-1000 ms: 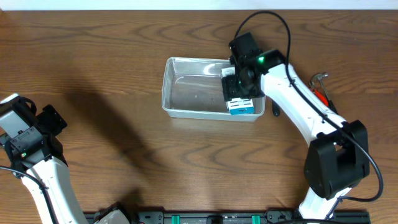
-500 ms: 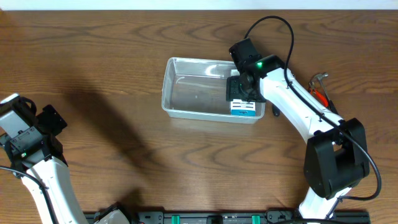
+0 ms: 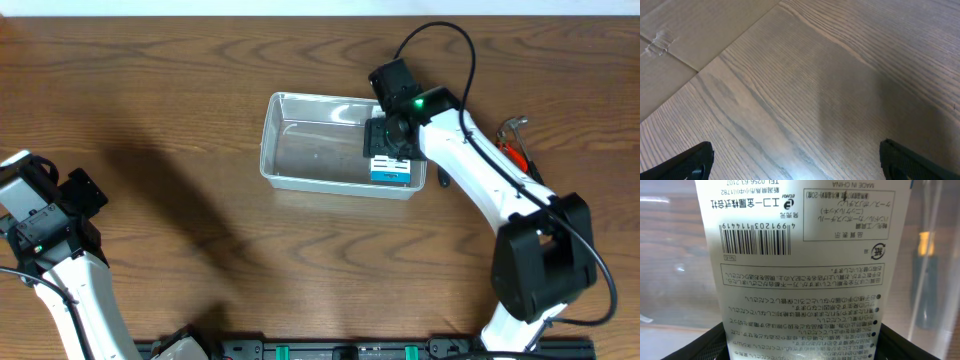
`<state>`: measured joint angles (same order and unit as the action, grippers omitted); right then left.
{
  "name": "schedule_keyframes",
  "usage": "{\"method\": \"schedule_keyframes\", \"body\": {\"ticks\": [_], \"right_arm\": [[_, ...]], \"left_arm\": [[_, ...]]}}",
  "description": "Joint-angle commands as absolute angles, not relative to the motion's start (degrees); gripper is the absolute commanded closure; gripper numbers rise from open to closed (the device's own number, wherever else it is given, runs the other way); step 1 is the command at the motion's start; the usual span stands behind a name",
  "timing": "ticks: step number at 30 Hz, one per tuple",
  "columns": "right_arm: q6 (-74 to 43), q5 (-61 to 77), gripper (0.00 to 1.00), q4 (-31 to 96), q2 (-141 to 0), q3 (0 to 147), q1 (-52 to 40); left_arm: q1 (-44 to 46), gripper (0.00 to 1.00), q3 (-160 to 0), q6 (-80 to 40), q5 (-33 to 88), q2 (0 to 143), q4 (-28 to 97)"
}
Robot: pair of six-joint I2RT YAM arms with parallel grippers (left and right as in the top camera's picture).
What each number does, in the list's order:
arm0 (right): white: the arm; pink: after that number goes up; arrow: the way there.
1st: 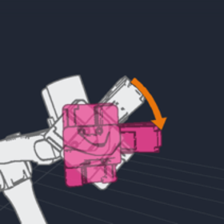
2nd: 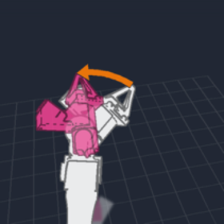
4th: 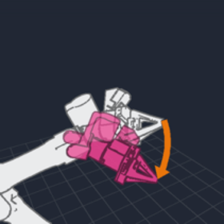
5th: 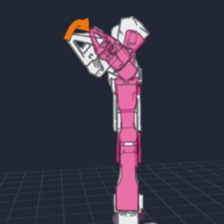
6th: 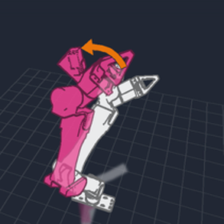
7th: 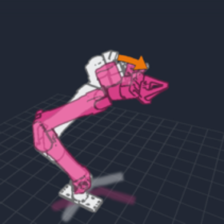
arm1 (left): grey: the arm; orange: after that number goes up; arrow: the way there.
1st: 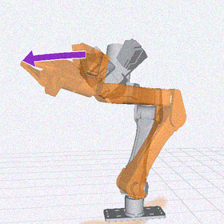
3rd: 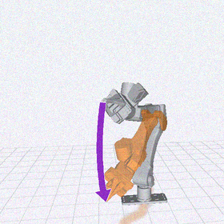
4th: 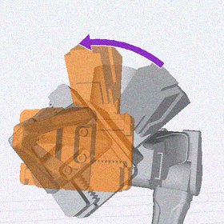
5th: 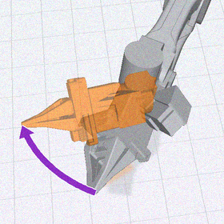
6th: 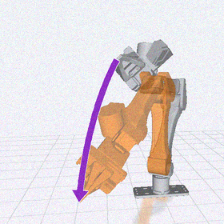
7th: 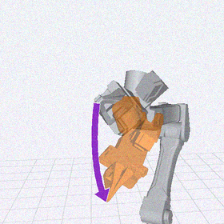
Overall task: Pack container
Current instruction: 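Lower the box into the container and open the right gripper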
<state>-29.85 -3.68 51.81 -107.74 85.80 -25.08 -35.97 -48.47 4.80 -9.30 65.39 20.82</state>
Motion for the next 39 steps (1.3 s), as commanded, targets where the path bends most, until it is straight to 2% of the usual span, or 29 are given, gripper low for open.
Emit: {"method": "schedule_keyframes", "body": {"ticks": [1,14,25,39], "right_arm": [[-31.94,-4.73,0.38,52.71,-102.19,88.49,-24.82],[-35.31,-7.31,0.41,55.99,-101.38,86.89,-24.84],[-35.33,-8.6,0.38,48.58,-101.38,78.74,-24.84],[-37.69,-8.6,0.36,47.55,-101.43,75.09,-24.82]], "left_arm": [[-36.25,0.02,-48.97,5.34,-8.99,65.6,20.97],[-36.25,0.02,-48.97,5.34,-8.99,65.6,20.97],[-36.25,0.02,-48.97,5.34,-8.99,65.6,20.97],[-36.25,0.02,-48.97,5.34,-8.99,65.6,20.97]]}}
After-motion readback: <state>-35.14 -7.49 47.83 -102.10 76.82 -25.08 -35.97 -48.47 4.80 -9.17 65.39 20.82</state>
